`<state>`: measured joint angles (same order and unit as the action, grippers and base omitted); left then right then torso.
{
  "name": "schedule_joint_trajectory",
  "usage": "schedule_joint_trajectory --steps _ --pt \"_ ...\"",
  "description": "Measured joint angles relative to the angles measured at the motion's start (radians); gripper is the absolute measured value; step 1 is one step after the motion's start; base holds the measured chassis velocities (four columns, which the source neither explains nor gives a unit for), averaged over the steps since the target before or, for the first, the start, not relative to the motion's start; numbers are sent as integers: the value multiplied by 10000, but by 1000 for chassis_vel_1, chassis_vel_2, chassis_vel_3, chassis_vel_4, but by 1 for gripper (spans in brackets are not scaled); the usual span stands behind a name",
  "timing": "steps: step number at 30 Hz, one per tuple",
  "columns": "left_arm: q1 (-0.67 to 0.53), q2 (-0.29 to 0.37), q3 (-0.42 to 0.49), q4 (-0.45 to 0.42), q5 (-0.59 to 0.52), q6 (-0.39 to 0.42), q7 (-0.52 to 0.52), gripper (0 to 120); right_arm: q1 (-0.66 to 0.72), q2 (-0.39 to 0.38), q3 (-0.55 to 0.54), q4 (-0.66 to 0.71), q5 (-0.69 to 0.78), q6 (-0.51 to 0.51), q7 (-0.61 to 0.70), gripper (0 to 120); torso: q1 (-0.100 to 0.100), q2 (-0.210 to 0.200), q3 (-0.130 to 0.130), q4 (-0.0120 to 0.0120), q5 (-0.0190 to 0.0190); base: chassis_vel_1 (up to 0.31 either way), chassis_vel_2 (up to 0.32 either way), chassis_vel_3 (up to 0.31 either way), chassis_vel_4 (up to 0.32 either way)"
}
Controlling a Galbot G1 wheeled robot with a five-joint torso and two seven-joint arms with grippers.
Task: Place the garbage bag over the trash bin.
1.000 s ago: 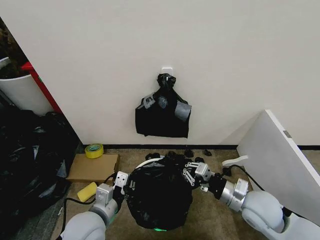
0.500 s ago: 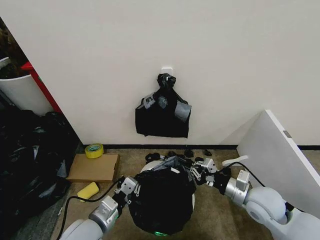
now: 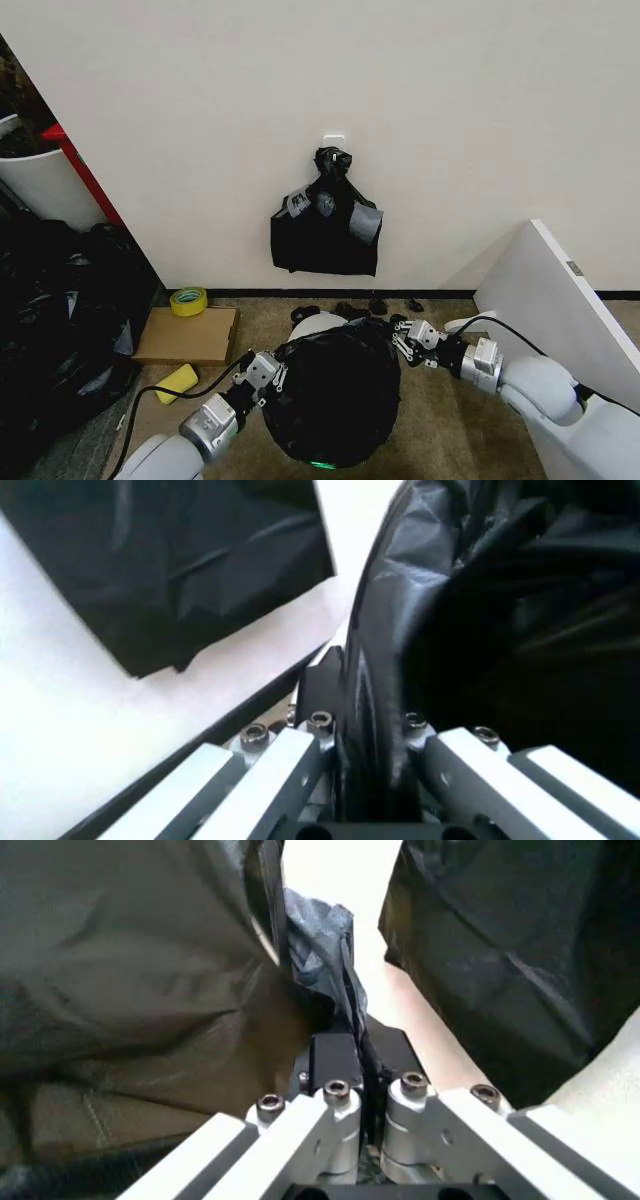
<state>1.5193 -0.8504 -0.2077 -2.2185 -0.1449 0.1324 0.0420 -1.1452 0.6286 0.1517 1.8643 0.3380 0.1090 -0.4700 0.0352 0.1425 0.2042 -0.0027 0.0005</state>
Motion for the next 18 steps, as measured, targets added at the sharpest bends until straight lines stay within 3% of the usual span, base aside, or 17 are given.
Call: schedule_joint_trajectory --steps 10,18 --pt "87 1 -31 -13 -280 -398 472 1 1454 409 -1543 -1326 -338 741 -424 0 0 1 0 2 0 0 0 0 0" --pt "46 -8 -47 32 -302 -402 501 1 1629 668 -1787 -1807 -654 752 -272 0 0 0 0 2 0 0 0 0 0"
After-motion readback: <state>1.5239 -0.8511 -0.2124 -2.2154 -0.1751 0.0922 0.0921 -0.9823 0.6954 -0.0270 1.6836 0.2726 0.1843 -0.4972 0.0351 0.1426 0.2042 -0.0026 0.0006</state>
